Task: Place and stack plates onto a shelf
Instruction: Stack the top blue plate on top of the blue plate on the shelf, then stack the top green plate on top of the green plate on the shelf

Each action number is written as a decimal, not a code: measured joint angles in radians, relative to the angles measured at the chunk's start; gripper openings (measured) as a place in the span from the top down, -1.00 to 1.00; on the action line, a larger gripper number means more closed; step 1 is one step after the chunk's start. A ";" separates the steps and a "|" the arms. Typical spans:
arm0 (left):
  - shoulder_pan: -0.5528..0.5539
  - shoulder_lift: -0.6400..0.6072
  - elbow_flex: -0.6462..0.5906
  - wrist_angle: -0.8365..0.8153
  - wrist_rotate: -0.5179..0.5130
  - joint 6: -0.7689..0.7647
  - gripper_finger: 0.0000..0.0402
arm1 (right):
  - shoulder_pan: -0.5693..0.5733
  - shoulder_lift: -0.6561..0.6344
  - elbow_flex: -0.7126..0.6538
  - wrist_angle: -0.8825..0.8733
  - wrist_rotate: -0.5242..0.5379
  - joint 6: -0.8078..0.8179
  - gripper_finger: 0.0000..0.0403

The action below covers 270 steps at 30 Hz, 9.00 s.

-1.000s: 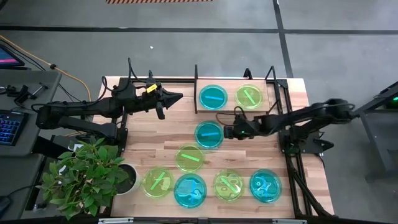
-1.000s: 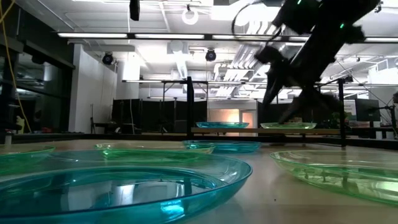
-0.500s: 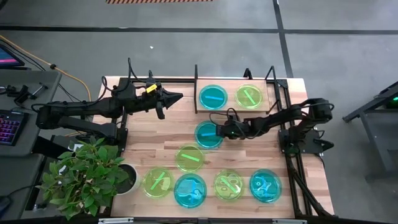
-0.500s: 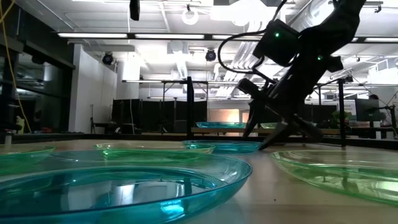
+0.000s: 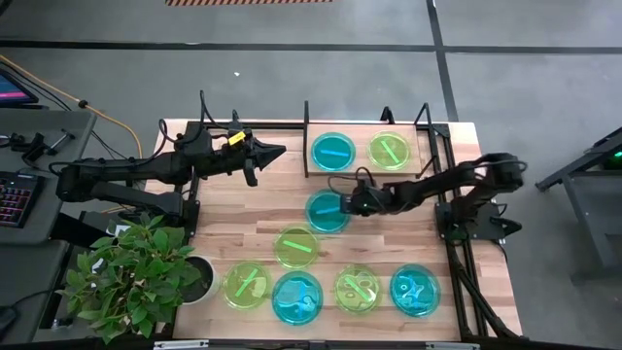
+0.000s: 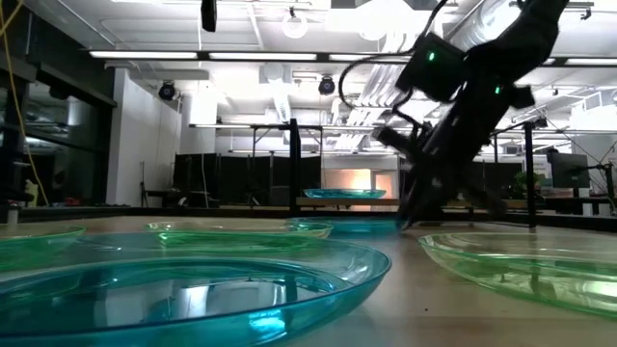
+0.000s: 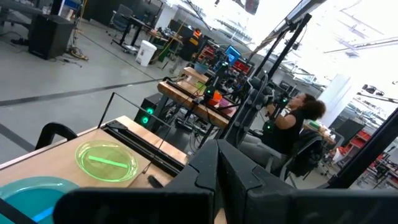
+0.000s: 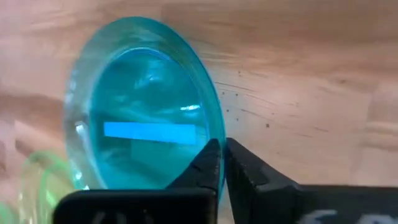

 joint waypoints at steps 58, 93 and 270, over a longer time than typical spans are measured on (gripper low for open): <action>0.000 0.000 0.000 0.000 -0.029 0.000 1.00 | -0.381 -0.057 0.114 0.003 0.180 -0.002 0.96; 0.000 0.000 0.000 0.000 -0.029 0.000 1.00 | -0.400 -0.329 0.115 -0.183 0.008 -0.439 0.07; -0.070 0.010 0.024 -0.481 0.106 0.059 0.78 | 0.039 0.137 0.172 -0.001 -0.135 -0.191 0.04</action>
